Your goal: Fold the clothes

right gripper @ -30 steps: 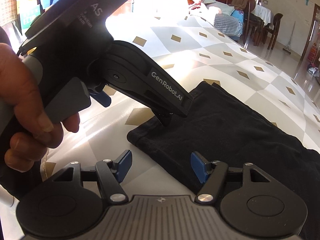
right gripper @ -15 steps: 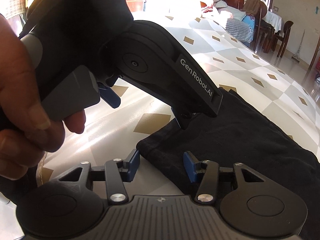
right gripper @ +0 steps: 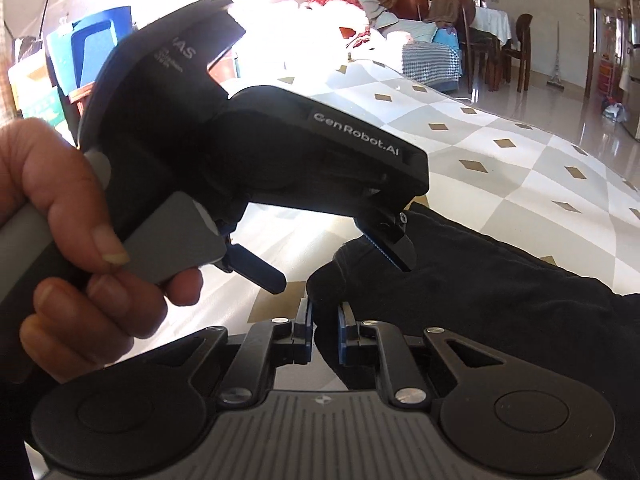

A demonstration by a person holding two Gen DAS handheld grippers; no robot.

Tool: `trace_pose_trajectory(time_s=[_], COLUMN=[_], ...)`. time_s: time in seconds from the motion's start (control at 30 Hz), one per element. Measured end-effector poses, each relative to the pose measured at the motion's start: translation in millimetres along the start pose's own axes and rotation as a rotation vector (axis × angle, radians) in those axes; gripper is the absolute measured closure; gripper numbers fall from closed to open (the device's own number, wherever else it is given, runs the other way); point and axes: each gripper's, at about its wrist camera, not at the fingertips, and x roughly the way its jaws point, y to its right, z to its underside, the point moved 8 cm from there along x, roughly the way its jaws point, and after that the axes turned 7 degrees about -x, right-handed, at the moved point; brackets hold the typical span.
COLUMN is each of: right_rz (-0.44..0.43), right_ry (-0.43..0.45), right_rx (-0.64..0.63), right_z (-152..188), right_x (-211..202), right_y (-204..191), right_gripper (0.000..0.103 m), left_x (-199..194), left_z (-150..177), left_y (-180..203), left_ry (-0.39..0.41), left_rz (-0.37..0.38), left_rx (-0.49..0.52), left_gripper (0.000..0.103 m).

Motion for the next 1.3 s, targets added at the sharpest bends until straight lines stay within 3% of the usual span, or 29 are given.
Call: trace_pose_trajectory(time_s=[0.27, 0.5, 0.63, 0.87, 1.23, 1.3], right_rz=[-0.008, 0.025, 0.062, 0.096, 0.160, 0.161], right_ry=[0.016, -0.047, -0.089, -0.038, -0.022, -0.021], right_rx=[0.105, 0.069, 0.050, 0.018, -0.175, -0.180], right_z=[-2.6, 12.6, 21.5, 19.1, 9.5, 8.8], right_x=[-15.7, -5.2, 1.4, -0.1, 19.7, 21.9], right_y=[17.8, 19.9, 21.1, 17.7, 3.2, 4.1], right_gripper=[0.091, 0.090, 0.072, 0.061, 0.061, 0.069], left_x=[28.1, 41.4, 41.7, 38.9, 37.5, 37.4], left_z=[-9.0, -10.9, -9.1, -9.2, -8.8, -8.5], left_y=[24.9, 42.6, 49.1, 47.2, 45.1, 45.8], left_ry=[-0.118, -0.118, -0.116, -0.113, -0.129, -0.135], left_rz=[0.098, 0.129, 0.127, 0.122, 0.131, 0.127], left_rx=[-0.004, 0.037, 0.067, 0.068, 0.060, 0.066], left_gripper=[0.001, 0.010, 0.011, 0.011, 0.011, 0.009])
